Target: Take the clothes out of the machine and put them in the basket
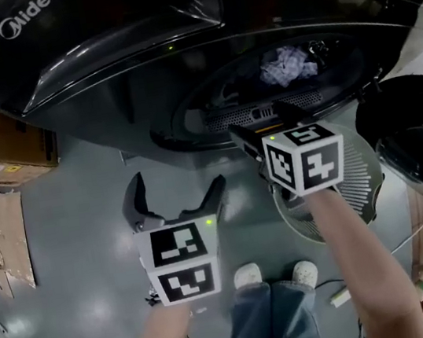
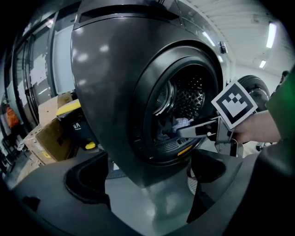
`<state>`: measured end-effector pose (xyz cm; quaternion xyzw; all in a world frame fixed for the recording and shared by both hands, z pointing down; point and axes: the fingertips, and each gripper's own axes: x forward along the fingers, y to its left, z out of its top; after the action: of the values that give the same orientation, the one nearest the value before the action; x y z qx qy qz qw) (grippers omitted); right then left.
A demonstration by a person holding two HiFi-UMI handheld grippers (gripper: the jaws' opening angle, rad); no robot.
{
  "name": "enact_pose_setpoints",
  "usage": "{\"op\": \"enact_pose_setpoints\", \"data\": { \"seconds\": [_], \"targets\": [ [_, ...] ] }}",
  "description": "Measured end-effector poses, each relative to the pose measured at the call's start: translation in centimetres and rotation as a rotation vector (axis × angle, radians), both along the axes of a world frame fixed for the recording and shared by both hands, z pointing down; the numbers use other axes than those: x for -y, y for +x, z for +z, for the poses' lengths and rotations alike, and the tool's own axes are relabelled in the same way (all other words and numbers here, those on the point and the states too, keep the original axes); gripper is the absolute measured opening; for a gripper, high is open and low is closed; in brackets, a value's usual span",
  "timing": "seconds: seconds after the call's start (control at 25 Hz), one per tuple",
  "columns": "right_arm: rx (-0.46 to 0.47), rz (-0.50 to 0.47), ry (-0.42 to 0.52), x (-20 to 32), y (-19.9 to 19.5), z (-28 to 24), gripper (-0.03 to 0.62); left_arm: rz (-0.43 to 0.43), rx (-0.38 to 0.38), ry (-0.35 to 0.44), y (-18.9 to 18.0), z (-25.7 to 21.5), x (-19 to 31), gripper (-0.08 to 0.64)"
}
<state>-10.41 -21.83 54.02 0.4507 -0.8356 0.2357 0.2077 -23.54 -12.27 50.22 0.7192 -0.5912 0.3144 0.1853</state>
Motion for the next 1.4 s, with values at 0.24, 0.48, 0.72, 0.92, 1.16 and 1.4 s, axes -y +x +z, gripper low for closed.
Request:
{"op": "enact_pose_setpoints", "data": {
  "seconds": [0.24, 0.48, 0.72, 0.92, 1.16, 1.4],
  "targets": [
    [-0.007, -0.033, 0.023, 3.7, -2.3, 3.2, 0.425, -0.138, 0.097, 0.038, -2.6, 1.4, 2.1, 0.566],
    [-0.043, -0.093, 0.063, 6.1, -4.0, 5.0, 0.402, -0.225, 0.17, 0.107, -3.4, 1.6, 4.1, 0.554],
    [-0.043, -0.093, 0.04, 8.4, -5.3, 7.4, 0.321, -0.219, 0.204, 0.217, -3.8, 1.0, 5.1, 0.437],
    [-0.077, -0.119, -0.061, 9.2, -6.7, 9.8, 0.151, -0.238, 0.187, 0.255, -3.8, 1.1, 5.5, 0.437],
    [-0.036, -0.082, -0.024, 6.9, -4.7, 7.9, 0.046, -0.193, 0.189, 0.191, -2.4, 1.5, 4.6, 0.437],
    [-0.026, -0.077, -0.018, 2.8, -1.0, 2.8, 0.046, -0.138, 0.18, 0.112, -0.3, -1.1, 2.6, 0.437]
  ]
}}
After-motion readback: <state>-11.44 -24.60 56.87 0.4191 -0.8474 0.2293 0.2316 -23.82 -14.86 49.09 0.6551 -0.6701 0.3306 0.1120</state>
